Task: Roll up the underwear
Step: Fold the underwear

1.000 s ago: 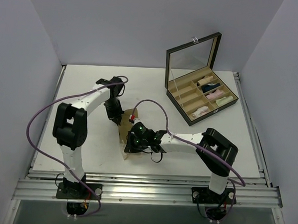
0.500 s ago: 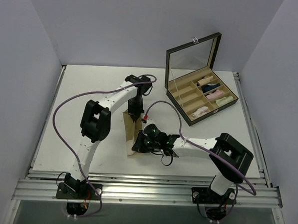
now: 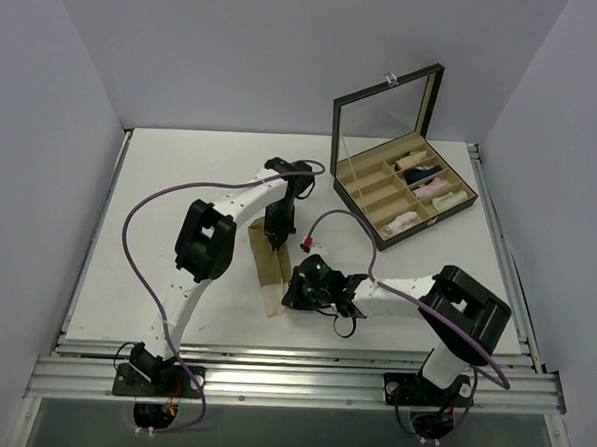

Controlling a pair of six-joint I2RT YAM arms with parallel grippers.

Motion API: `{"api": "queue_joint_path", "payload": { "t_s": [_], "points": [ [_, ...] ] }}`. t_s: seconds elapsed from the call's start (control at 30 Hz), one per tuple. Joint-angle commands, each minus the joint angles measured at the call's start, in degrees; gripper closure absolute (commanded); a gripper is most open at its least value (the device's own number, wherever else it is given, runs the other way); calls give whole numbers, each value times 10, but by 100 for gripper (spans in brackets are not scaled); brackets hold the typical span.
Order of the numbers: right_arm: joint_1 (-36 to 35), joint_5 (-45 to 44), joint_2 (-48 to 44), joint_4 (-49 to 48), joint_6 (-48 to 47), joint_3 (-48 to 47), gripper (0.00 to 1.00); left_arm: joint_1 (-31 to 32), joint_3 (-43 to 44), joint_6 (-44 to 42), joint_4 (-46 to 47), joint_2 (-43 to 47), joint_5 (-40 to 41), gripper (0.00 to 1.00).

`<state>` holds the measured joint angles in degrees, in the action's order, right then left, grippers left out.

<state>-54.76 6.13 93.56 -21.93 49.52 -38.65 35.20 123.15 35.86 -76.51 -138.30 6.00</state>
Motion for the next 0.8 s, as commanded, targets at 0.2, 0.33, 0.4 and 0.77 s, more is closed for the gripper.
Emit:
{"api": "queue_joint_path", "payload": {
  "t_s": [0.2,0.33,0.4,0.77],
  "points": [
    [1,-38,-53,9,10,28,100,18,48,-21,13,-7,-16,97],
    [1,-54,-69,15,15,36,100,22,56,-24,19,-7,-21,96],
    [1,-59,-72,18,17,38,100,23,51,-26,35,-2,-34,94],
    [-3,-151,-123,119,39,25,79,14,8,-21,133,54,-108,61]
  ]
}}
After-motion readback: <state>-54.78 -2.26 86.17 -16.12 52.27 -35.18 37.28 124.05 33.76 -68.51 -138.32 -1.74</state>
